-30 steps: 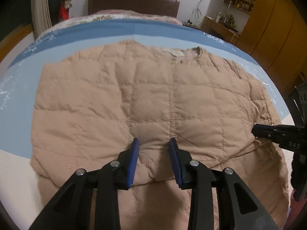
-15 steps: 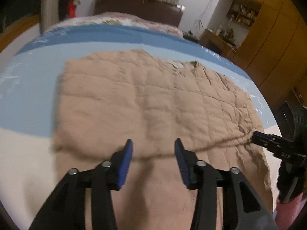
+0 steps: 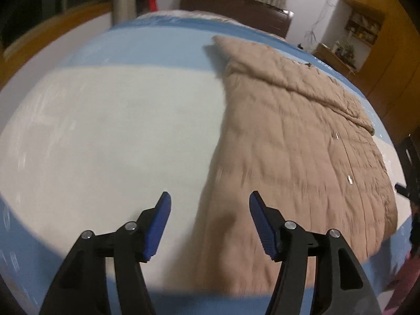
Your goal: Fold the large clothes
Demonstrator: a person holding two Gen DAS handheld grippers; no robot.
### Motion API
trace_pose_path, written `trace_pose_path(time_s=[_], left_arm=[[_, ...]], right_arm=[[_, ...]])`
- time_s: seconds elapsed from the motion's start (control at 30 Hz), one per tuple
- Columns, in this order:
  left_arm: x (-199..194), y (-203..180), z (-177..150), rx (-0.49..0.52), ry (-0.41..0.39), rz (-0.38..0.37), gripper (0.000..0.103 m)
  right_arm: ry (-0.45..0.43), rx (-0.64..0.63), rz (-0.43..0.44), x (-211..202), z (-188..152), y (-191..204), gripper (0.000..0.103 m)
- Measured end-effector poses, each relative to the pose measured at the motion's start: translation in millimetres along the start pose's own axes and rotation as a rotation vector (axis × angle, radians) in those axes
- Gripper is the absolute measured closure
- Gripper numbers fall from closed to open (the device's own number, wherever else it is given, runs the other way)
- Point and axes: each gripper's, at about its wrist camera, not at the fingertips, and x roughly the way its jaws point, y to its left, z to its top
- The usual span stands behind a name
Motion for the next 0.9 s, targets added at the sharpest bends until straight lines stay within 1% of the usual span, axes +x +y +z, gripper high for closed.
trace_pose_path(time_s=[0.07, 0.17, 0.4, 0.53, 0.6, 0.7, 0.9], left_arm=[[-7.0, 7.7, -17.1, -0.038, 0.005, -0.014, 0.04], [-13.0, 11.8, -34.3, -0.064, 0.001, -0.017, 0.04], [-12.5, 4.5, -51.0, -0.08, 0.01, -0.052, 0.04], [-7.0, 2.7, -57.0, -0.096, 0.026, -0.085, 0.04], [-5.2, 2.2, -58.4, -0.097, 0.024, -0.085, 0.04], [-3.2, 2.4, -58.3, -0.105, 0.018, -0.094, 0.038], [6.0, -2.1, -51.6, -0.107, 0.011, -0.117, 0.037]], right_arm=[[-0.002, 0.017, 0.004, -8.1, -16.4, -0.4, 0.036], [0.001, 0.04, 0.01, -15.3, -35.7, 0.0, 0.036], [0.015, 0.07, 0.032, -13.5, -57.0, -3.7, 0.036], [0.018, 0.095, 0.049, -10.6, -64.7, -7.5, 0.036], [0.017, 0.105, 0.056, -10.0, -65.8, -8.8, 0.036], [0.014, 0.116, 0.077, -7.8, -63.9, -9.9, 0.036], [0.038, 0.133, 0.107, 8.1, -58.1, -8.9, 0.035]])
